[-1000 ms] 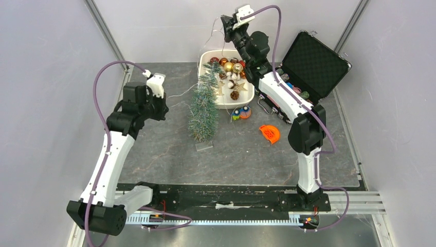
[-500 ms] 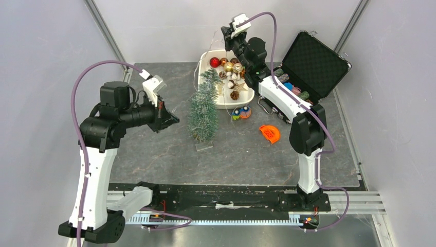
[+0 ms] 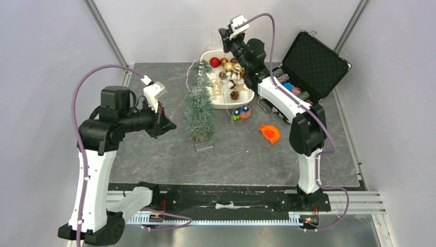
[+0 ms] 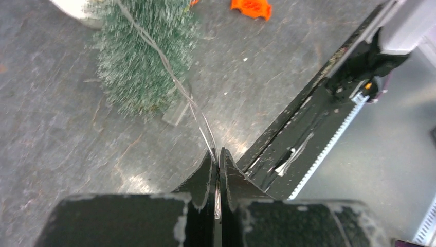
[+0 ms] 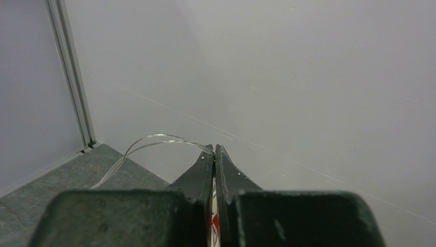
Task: Decorate the small christmas tree
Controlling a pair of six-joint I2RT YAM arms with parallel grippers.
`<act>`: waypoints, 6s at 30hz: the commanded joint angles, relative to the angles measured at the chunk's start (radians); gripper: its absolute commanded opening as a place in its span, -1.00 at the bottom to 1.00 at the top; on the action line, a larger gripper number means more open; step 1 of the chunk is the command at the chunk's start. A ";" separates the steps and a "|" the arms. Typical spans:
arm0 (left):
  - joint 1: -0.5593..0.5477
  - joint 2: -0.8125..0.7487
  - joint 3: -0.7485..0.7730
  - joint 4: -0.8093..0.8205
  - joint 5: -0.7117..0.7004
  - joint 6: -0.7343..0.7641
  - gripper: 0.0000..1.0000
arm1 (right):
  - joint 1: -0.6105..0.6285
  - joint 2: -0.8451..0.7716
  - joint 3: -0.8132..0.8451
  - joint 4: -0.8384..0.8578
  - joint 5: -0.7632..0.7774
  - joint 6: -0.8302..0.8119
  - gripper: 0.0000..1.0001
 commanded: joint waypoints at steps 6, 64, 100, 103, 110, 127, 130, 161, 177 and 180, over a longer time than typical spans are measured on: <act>0.030 0.018 -0.226 0.144 -0.205 0.063 -0.95 | 0.055 -0.046 -0.063 0.053 -0.043 -0.027 -1.00; 0.189 0.619 -0.047 0.493 -0.110 0.063 0.06 | 0.062 -0.121 -0.169 -0.048 0.328 -0.125 -1.00; 0.190 0.373 -0.037 0.378 0.054 0.169 0.69 | -0.077 -0.404 -0.441 -0.195 0.516 -0.182 -1.00; 0.190 0.348 -0.038 0.362 0.051 0.171 0.69 | -0.079 -0.486 -0.495 -0.205 0.506 -0.187 -1.00; 0.190 0.292 -0.048 0.336 0.034 0.178 0.69 | -0.085 -0.651 -0.581 -0.306 0.504 -0.182 -1.00; 0.108 0.116 0.004 0.147 0.202 0.204 0.47 | -0.085 -0.928 -0.543 -0.935 -0.070 0.077 -1.00; -0.001 0.099 0.013 0.107 0.190 0.199 0.42 | -0.085 -0.945 -0.572 -0.974 -0.262 0.108 -1.00; -0.714 0.246 -0.219 0.790 -0.215 -0.065 0.67 | -0.082 -1.111 -1.062 -0.154 -0.567 1.010 -1.00; -0.730 0.307 -0.473 1.233 -0.350 -0.173 0.65 | -0.078 -1.097 -1.072 -0.115 -0.573 1.024 -1.00; -0.730 0.336 -0.483 1.251 -0.362 -0.168 0.60 | -0.078 -1.078 -1.073 -0.091 -0.596 1.038 -1.00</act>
